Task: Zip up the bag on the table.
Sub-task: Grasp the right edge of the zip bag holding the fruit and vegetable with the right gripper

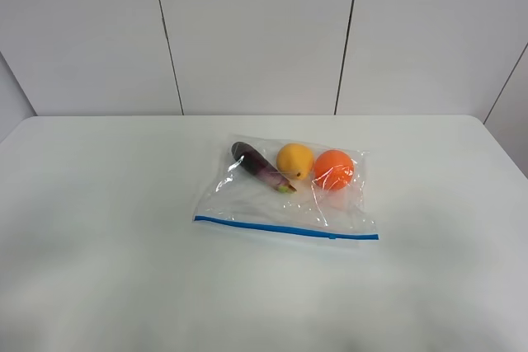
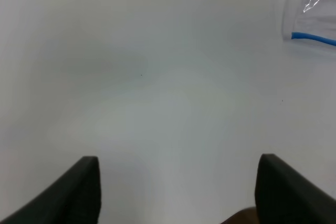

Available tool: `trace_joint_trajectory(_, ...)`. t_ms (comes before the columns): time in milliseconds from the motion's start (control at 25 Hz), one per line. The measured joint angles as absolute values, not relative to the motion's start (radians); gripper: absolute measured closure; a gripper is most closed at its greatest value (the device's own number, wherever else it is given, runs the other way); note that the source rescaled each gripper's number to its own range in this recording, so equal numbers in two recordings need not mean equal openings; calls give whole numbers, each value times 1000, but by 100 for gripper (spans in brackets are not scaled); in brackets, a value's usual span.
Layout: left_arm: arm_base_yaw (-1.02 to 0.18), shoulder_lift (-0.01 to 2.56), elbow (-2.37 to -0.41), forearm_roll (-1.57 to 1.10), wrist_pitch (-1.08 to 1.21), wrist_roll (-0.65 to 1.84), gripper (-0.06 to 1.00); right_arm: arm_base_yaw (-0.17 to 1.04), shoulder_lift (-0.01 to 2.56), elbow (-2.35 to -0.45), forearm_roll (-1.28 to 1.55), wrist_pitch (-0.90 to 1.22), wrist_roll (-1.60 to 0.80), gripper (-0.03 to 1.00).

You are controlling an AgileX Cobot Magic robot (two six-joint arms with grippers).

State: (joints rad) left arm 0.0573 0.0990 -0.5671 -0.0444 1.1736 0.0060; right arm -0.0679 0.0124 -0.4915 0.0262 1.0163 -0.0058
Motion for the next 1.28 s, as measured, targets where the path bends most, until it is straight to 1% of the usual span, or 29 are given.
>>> trace_joint_trajectory(520, 57, 99, -567, -44, 1174, 6, 12, -68, 12, -512, 25, 1007, -6, 4)
trace_joint_trajectory(640, 57, 99, -567, -44, 1174, 6, 12, -68, 34, -543, 13, 931, -6, 4)
trace_joint_trajectory(760, 57, 99, -567, -44, 1174, 6, 12, -68, 111, -544, 0, 853, -6, 5)
trace_joint_trajectory(800, 57, 99, -567, -44, 1174, 6, 12, -68, 111, -544, 0, 853, -6, 5)
trace_joint_trajectory(880, 57, 99, -567, -44, 1173, 6, 12, -68, 238, -544, 0, 745, 0, 5)
trace_joint_trajectory(920, 57, 99, -567, -44, 1173, 6, 12, -68, 238, -544, 0, 745, 0, 5)
trace_joint_trajectory(1040, 57, 99, -567, -44, 1171, 6, 12, -68, 400, -548, 7, 656, 0, 5)
trace_joint_trajectory(1080, 57, 99, -567, -44, 1170, 6, 12, -68, 526, -552, 16, 589, 0, 5)
trace_joint_trajectory(1280, 57, 99, -567, -44, 1168, 6, 12, -68, 851, -552, 113, 459, 0, 5)
